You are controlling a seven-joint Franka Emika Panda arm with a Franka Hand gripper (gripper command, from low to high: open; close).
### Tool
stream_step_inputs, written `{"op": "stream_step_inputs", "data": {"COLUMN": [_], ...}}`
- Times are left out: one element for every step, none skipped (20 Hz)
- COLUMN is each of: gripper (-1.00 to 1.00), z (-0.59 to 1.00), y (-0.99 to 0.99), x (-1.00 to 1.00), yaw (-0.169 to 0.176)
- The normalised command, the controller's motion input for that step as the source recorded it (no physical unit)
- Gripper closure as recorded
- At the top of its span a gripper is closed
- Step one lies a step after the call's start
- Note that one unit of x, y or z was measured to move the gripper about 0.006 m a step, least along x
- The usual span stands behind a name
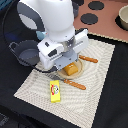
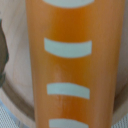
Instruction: Interact with the objects in diverse but meaningful ways.
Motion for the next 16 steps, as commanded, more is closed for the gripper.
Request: {"op": "stream_step_inputs", "data": {"gripper": [-1.0,-1.0,-1.0,-1.0,-1.0,-1.0,-1.0,-1.0,-1.0,-1.0,-1.0,-1.0,-1.0,1.0,1.0,1.0], "z": [0.0,-0.01,-0.05,-0.06,-0.06,-0.05,-0.06,-0.02,0.0,0.0,0.0,0.05,0.07,0.11,0.11,0.09], "y": [0.13,0.14,0.15,0.15,0.14,0.16,0.14,0.11,0.07,0.01,0.0,0.0,0.0,0.0,0.0,0.0], "x": [0.5,0.51,0.5,0.49,0.48,0.45,0.43,0.42,0.4,0.35,0.35,0.38,0.39,0.43,0.42,0.44], "yaw": [-0.026,-0.024,-0.02,-0.02,-0.019,-0.017,-0.014,-0.011,-0.007,-0.003,0.0,0.0,-0.002,-0.01,-0.01,-0.009]}}
